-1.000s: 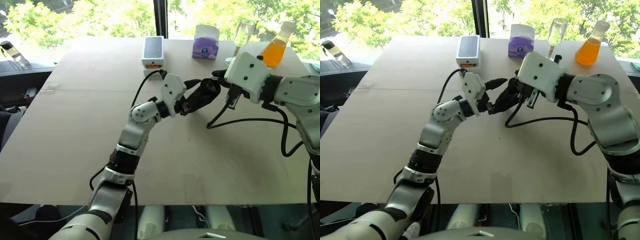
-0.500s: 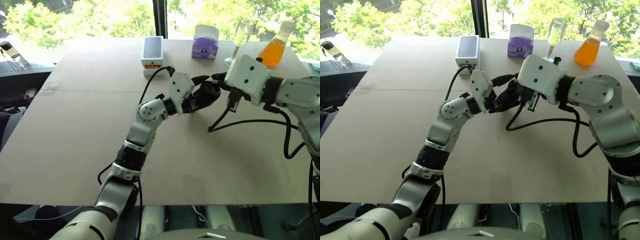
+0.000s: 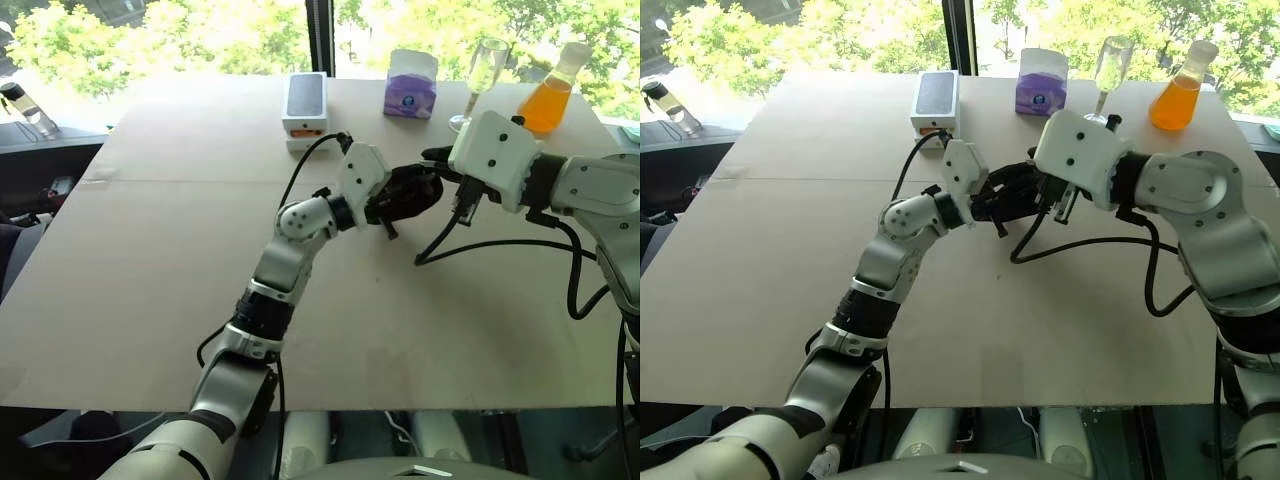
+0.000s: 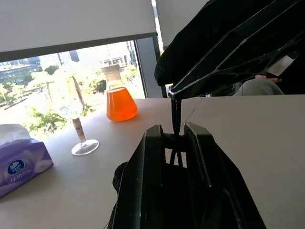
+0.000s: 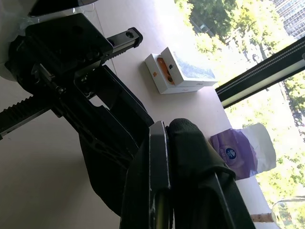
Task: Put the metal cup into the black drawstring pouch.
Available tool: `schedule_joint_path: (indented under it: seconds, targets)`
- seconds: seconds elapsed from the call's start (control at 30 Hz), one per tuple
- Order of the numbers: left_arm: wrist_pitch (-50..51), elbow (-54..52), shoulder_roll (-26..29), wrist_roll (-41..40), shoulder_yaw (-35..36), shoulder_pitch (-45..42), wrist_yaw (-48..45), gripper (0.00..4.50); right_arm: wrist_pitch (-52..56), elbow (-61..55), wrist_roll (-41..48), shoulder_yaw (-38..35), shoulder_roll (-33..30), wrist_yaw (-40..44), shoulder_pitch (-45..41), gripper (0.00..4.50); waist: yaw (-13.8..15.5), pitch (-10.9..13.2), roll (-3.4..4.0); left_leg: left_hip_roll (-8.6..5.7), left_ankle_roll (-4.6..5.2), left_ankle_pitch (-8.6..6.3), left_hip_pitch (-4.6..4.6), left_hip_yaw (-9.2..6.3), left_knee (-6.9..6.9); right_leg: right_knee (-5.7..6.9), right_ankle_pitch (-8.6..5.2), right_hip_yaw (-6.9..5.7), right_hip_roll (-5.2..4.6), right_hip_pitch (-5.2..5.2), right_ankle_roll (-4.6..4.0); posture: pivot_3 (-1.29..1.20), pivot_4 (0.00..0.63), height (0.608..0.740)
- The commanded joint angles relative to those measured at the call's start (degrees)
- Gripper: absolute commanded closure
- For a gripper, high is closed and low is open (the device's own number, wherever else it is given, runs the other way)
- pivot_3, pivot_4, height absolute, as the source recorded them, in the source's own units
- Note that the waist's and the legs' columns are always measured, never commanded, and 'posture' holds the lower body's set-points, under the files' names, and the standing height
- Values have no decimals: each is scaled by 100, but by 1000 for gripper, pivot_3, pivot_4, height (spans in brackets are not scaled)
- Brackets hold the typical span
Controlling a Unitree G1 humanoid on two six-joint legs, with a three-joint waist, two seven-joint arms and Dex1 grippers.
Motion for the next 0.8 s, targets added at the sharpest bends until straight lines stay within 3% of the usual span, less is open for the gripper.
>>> schedule_joint_path:
  seconds: [0.03,0.33,0.8]
  targets:
    - [-21,-91,-36,13,13,-125,34,4425,-30,-150,-36,-208,-6,-113,3,4500,0,0,0,0,0,0,0,0,0,0,0,0,0,0,0,0,150,737]
    - [254,-70,64,272,-5,214,339,4425,-590,430,-687,-523,-307,-603,238,4500,0,0,0,-1,0,0,0,0,0,0,0,0,0,0,0,0,150,737]
    - [380,-246,622,509,-163,962,168,4425,-2454,1988,-1505,-1209,-1324,-934,864,4500,8,-1,1,0,-1,0,4,4,0,0,0,3,0,2,1,0,150,737]
